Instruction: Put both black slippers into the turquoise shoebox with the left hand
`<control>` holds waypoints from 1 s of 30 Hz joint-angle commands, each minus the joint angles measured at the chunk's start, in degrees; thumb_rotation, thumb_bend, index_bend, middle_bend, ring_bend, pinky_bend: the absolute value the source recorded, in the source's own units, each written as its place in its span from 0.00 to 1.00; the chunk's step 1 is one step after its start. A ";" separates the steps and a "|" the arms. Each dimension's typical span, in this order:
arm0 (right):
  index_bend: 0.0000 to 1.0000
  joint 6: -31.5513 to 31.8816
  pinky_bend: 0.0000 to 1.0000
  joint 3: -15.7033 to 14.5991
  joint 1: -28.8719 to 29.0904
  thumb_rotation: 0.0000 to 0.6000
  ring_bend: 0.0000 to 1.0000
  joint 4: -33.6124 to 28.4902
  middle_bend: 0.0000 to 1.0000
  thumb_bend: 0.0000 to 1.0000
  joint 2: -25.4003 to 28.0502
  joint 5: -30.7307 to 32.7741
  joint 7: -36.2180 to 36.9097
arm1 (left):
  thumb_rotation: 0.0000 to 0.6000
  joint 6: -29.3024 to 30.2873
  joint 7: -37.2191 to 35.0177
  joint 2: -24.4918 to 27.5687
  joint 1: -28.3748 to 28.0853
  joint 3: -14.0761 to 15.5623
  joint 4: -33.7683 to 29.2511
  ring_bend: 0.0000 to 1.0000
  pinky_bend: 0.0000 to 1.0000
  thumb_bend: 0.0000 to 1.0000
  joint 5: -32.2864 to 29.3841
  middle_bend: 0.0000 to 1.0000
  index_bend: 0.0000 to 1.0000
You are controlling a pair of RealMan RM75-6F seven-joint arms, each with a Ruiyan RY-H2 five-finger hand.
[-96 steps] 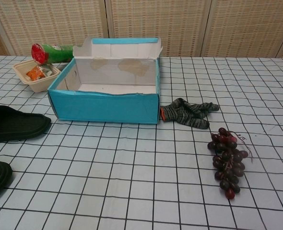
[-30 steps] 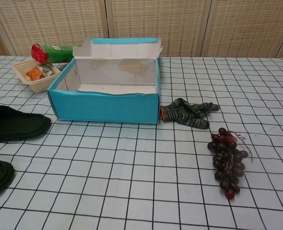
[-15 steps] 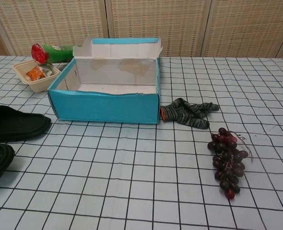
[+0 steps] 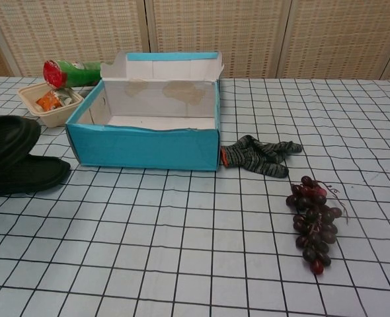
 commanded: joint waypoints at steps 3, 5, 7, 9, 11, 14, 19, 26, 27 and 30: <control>0.00 -0.70 0.00 0.03 0.36 1.00 0.00 0.28 0.00 0.16 0.00 0.22 0.32 | 1.00 -11.58 3.46 5.77 -10.87 -7.40 -12.04 0.65 0.64 0.52 -5.87 0.80 0.70; 0.00 -0.72 0.00 0.04 0.39 1.00 0.00 0.28 0.00 0.16 0.01 0.24 0.39 | 1.00 -14.85 5.98 5.41 -14.42 -10.08 -14.03 0.65 0.64 0.52 -10.02 0.80 0.70; 0.00 -0.37 0.00 0.28 0.25 1.00 0.00 0.32 0.00 0.16 0.09 0.55 0.50 | 1.00 -18.21 9.21 4.64 -18.38 -12.66 -15.44 0.65 0.64 0.52 -15.63 0.80 0.70; 0.00 -0.25 0.00 0.60 0.21 1.00 0.00 0.43 0.00 0.16 0.13 1.07 0.62 | 1.00 -21.55 11.83 3.56 -22.70 -15.02 -15.88 0.65 0.64 0.52 -22.31 0.80 0.70; 0.00 -0.36 0.00 0.88 0.26 1.00 0.00 0.54 0.00 0.16 0.15 1.60 0.71 | 1.00 -23.91 13.75 2.41 -26.51 -16.67 -15.36 0.65 0.64 0.52 -28.61 0.80 0.70; 0.00 -0.83 0.00 1.19 0.43 1.00 0.00 0.65 0.00 0.16 0.20 2.40 0.94 | 1.00 -25.80 14.89 -0.55 -32.50 -19.38 -12.98 0.65 0.64 0.52 -37.73 0.80 0.70; 0.00 -1.18 0.00 1.57 0.66 1.00 0.00 0.88 0.00 0.16 0.39 3.11 1.54 | 1.00 -27.82 10.35 -5.42 -38.44 -23.18 -7.43 0.65 0.64 0.52 -45.28 0.79 0.69; 0.00 -0.64 0.00 1.98 0.35 1.00 0.00 0.87 0.00 0.16 0.69 3.94 1.47 | 1.00 -33.43 7.64 -11.43 -44.93 -22.55 3.99 0.65 0.64 0.52 -49.07 0.79 0.69; 0.00 -0.44 0.00 2.07 0.22 1.00 0.00 0.90 0.00 0.16 0.75 4.13 1.37 | 1.00 -34.13 8.12 -12.51 -46.17 -21.80 6.11 0.65 0.64 0.52 -49.97 0.79 0.69; 0.00 -0.36 0.00 2.24 0.04 1.00 0.00 0.89 0.00 0.16 0.96 4.74 1.31 | 1.00 -34.40 9.36 -15.66 -48.83 -20.22 11.21 0.65 0.64 0.52 -51.64 0.79 0.69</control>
